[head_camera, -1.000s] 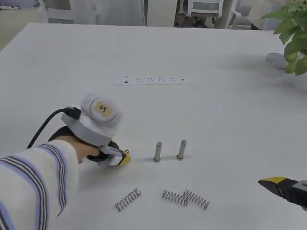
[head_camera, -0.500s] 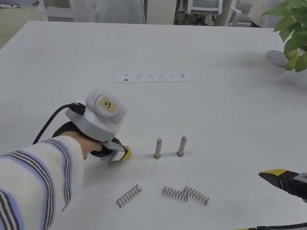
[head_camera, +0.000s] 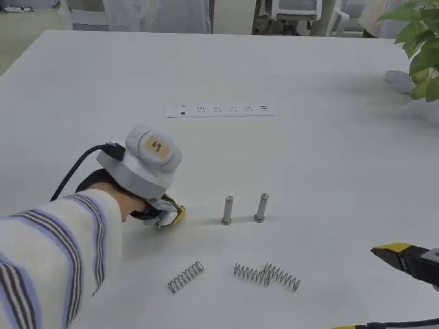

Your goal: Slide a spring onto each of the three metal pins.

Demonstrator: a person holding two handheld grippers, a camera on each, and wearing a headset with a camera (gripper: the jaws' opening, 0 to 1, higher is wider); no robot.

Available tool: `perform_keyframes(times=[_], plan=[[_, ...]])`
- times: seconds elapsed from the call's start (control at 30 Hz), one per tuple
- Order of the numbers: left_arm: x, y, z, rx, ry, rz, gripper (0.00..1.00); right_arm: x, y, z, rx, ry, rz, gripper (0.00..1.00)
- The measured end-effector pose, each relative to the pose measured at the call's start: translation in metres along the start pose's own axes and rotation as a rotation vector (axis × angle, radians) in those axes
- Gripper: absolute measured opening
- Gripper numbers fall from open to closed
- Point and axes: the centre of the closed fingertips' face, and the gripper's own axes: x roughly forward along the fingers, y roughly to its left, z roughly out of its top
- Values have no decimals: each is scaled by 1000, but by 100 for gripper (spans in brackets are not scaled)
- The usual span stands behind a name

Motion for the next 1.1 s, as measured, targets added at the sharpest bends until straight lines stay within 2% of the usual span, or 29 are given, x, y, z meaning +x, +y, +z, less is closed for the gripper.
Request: perform_keyframes(times=[0.2,0.5,0.6,0.77,0.97,1.1], plan=[[-1,-1,-1,4,-2,-5,0,0,0,-1,6,-5,-2,99],[-9,4,-6,-49,-2,15,0,0,1,1,-7,-11,0,97],[-15,5,-3,-76,-25,29,0,0,2,2,-9,-15,0,98],[-27,3,0,-78,-45,29,0,1,4,2,-14,-15,3,98],[-36,3,-4,-99,-65,33,0,1,8,2,-26,-13,9,98],[-44,0,-3,-94,-84,30,0,1,9,4,-25,-18,7,98]])
